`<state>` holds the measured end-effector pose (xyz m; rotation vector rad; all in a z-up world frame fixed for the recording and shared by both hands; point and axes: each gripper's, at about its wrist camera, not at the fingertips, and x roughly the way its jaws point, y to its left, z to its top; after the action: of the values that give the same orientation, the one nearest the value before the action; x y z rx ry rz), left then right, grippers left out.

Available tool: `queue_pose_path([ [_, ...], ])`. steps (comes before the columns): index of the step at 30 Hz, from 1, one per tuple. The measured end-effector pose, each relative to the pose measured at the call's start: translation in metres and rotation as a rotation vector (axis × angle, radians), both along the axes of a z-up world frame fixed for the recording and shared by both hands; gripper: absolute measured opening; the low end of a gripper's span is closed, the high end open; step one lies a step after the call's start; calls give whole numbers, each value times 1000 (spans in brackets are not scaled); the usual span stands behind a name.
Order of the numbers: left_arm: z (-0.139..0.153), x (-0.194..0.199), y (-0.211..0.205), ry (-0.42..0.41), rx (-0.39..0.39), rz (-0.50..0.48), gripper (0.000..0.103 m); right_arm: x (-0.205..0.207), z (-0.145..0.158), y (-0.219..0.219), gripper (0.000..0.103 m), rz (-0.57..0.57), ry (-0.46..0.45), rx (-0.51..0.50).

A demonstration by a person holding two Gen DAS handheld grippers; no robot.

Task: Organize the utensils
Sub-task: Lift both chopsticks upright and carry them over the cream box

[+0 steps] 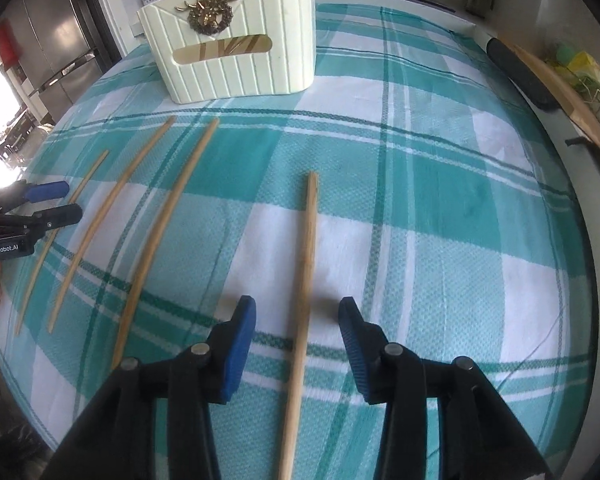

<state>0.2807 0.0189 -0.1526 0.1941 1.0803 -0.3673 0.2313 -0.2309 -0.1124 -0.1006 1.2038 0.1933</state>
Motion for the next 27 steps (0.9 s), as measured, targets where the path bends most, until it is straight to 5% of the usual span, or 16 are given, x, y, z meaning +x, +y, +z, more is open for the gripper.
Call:
queue_pose_path([
  [3, 2, 17, -8, 13, 19, -15, 49, 23, -2, 5, 33, 10, 13, 6],
  [5, 4, 25, -10, 19, 29, -21, 15, 40, -3, 8, 22, 8, 24, 13],
  [6, 4, 27, -11, 28, 22, -22, 8, 47, -3, 9, 17, 2, 24, 15],
  [8, 4, 26, -10, 27, 21, -12, 6, 59, -4, 9, 7, -4, 33, 31],
  [15, 30, 15, -3, -61, -22, 39, 4, 66, 14, -1, 7, -44, -21, 122],
  [27, 159, -34, 21, -329, -225, 71, 5, 7, 153, -9, 7, -10, -359, 251],
])
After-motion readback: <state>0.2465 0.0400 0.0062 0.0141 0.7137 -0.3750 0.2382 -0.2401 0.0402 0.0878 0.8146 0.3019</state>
